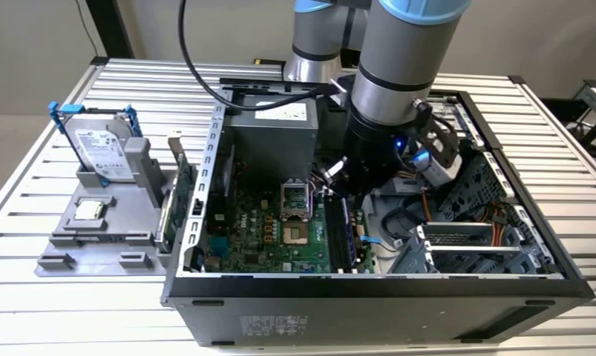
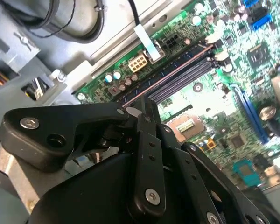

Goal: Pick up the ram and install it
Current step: 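Press down the ram until it locks into place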

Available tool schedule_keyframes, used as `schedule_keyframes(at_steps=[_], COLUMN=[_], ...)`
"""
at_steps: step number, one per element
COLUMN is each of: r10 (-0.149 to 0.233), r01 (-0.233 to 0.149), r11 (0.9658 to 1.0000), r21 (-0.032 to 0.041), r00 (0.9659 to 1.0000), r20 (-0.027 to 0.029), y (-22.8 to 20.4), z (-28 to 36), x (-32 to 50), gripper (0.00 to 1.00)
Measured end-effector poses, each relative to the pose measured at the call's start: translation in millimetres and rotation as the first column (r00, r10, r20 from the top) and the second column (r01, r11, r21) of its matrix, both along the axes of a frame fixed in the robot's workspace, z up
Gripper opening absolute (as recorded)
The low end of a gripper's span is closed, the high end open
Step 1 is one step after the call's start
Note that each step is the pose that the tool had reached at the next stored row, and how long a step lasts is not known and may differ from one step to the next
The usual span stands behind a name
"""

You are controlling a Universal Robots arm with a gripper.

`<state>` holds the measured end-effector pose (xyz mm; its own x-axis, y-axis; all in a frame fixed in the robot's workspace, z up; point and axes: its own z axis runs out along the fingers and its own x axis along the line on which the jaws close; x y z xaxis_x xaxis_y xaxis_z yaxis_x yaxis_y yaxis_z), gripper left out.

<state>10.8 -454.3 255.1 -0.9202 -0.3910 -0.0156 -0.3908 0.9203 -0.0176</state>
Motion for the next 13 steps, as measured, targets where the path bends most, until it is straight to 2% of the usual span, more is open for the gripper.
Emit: schedule_keyframes(at_steps=[3, 6, 8, 10, 13], r10=[0.054, 0.11, 0.144, 0.18, 0.234], r01=[-0.054, -0.11, -0.144, -0.18, -0.234], r11=[0.9985, 0.994, 0.9895, 0.9837, 0.9722], r21=[0.0, 0.0001, 0.0, -0.0001, 0.0], r00=[0.9985, 0.994, 0.9895, 0.9837, 0.9722], r20=[0.0, 0.0001, 0.0, 0.0, 0.0001], y=[0.0, 0.0, 0.0, 0.0, 0.0], z=[0.0, 0.0, 0.0, 0.0, 0.0], x=[0.0, 0.0, 0.0, 0.0, 0.0], gripper=[0.0, 0.0, 0.0, 0.0, 0.0])
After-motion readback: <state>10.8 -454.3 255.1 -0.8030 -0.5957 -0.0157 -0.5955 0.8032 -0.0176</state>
